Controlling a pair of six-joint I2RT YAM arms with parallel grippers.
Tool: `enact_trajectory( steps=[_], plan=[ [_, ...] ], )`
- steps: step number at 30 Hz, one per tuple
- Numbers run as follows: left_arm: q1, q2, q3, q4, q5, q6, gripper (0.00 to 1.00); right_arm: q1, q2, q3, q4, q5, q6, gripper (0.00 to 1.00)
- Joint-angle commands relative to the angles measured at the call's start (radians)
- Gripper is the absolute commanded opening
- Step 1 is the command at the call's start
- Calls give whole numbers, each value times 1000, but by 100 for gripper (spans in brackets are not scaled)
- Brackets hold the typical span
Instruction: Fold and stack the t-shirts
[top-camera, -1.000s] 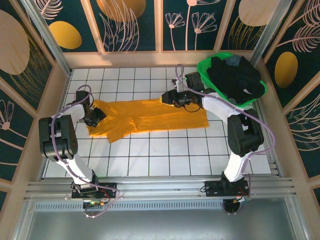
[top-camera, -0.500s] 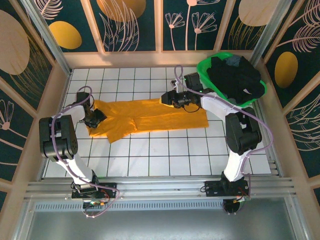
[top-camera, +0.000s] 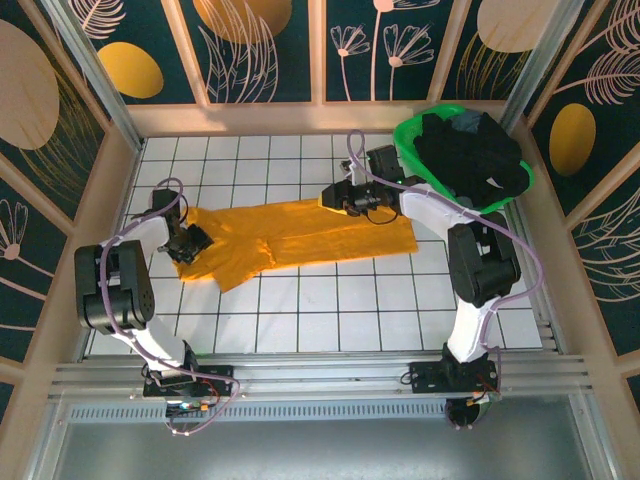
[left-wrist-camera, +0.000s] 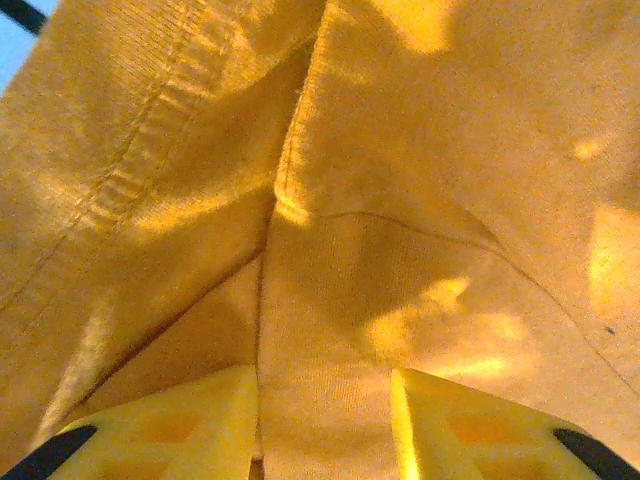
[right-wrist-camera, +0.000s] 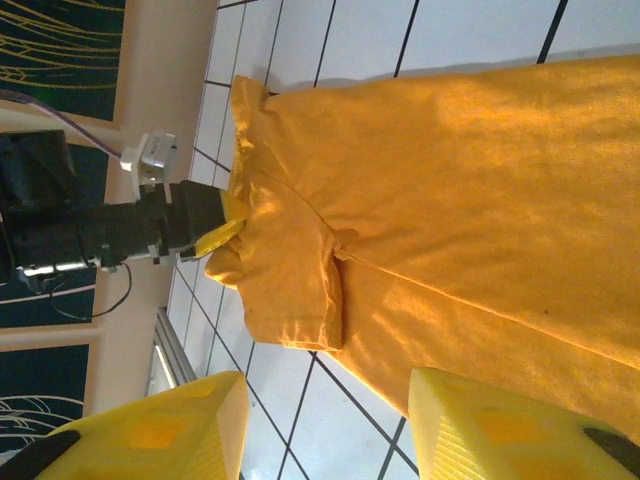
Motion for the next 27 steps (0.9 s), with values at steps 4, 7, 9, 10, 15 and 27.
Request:
enact_trajectory(
  steps=[4,7,9,10,15,27],
  plan=[
    [-6,-35,60,-78,-59,6,40,11,10,31,-2,-1,-6,47],
    [-6,-22,49,-74,-52,5,39,12,10,33,-8,0,-9,47],
    [-8,-20,41,-66,-36,-1,39,12,10,36,-13,3,-11,47],
    [-8,-19,38,-62,-26,-4,39,12,10,36,-15,4,-13,47],
    [-27,0,36,-90,-25,1,37,13,7,31,-18,7,-14,47],
    [-57,12,18,-113,-71,-24,34,14,6,29,-16,7,-13,47]
  ],
)
